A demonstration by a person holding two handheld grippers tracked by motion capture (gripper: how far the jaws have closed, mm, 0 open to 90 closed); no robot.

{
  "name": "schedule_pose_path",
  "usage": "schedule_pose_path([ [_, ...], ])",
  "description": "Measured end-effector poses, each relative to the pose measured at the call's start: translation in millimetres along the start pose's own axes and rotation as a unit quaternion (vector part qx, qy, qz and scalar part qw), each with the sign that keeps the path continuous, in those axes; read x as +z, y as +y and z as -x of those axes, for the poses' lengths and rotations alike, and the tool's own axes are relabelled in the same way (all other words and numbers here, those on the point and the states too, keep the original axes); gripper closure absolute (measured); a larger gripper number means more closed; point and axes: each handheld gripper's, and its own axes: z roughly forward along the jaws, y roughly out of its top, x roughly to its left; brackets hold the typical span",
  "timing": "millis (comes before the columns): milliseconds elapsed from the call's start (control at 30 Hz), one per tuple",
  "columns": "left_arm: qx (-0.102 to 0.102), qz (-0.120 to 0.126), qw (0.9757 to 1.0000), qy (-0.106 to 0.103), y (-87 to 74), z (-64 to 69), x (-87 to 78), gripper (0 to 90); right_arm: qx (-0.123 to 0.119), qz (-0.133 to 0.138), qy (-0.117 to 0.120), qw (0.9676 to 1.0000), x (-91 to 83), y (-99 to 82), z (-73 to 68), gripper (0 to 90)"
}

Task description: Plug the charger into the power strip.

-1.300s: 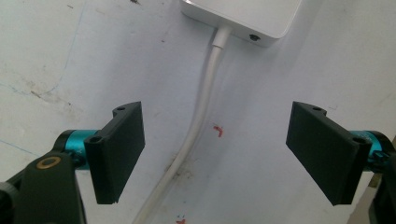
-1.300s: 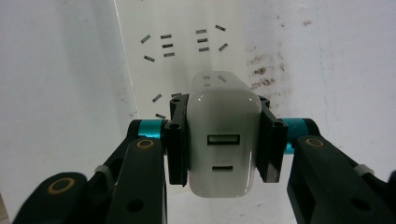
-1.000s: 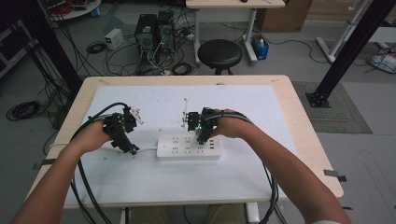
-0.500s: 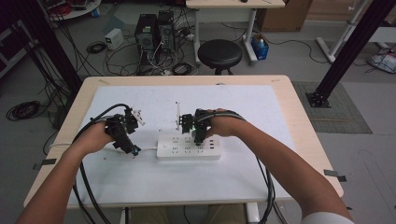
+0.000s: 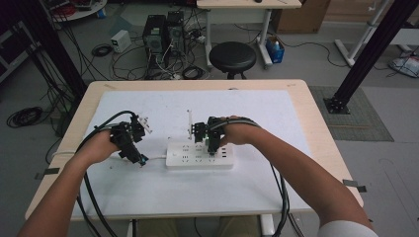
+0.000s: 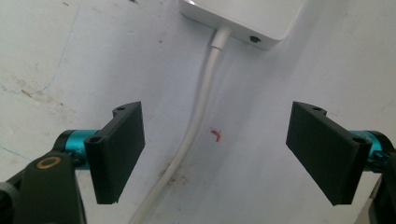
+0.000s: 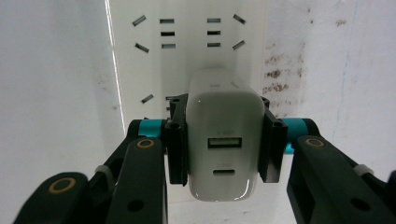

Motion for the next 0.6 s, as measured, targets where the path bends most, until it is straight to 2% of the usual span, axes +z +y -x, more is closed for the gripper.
schedule_pose_path([
  [67, -0.001, 0.003, 1.0, 0.001, 0.1, 0.5, 0.3, 19.5, -0.006, -0.002, 0.005, 1.0, 0.7, 1.5, 3.4, 62.3],
  [133, -0.004, 0.005, 1.0, 0.001, -0.6, 0.5, 1.0, 19.5, 0.018, -0.008, 0.015, 0.9997, 1.2, 2.5, 5.7, 61.6],
  [200, -0.006, 0.006, 1.0, 0.0, -2.1, -0.1, 2.2, 19.4, 0.016, 0.0, 0.01, 0.9998, 3.6, 0.9, 4.7, 61.5],
  [267, -0.013, 0.005, 0.9999, 0.001, -4.0, -0.7, 3.5, 19.4, 0.017, 0.008, 0.016, 0.9997, 5.1, -1.3, 5.9, 62.0],
  [400, -0.013, 0.005, 0.9999, 0.0, -5.1, -1.7, 4.7, 19.4, 0.018, 0.01, 0.02, 0.9996, 5.7, -1.8, 6.2, 62.3],
  [467, -0.011, 0.006, 0.9999, -0.001, -4.6, -2.5, 5.4, 19.5, 0.016, 0.017, 0.01, 0.9997, 5.8, -3.4, 3.0, 62.3],
  [500, -0.01, 0.006, 0.9999, -0.002, -4.3, -3.3, 5.8, 19.5, 0.008, 0.019, -0.002, 0.9998, 5.9, -3.7, 0.1, 62.4],
  [600, -0.01, 0.007, 0.9999, -0.003, -2.9, -5.8, 8.1, 19.4, -0.011, 0.008, -0.027, 0.9995, 6.0, -1.5, -7.5, 62.4],
])
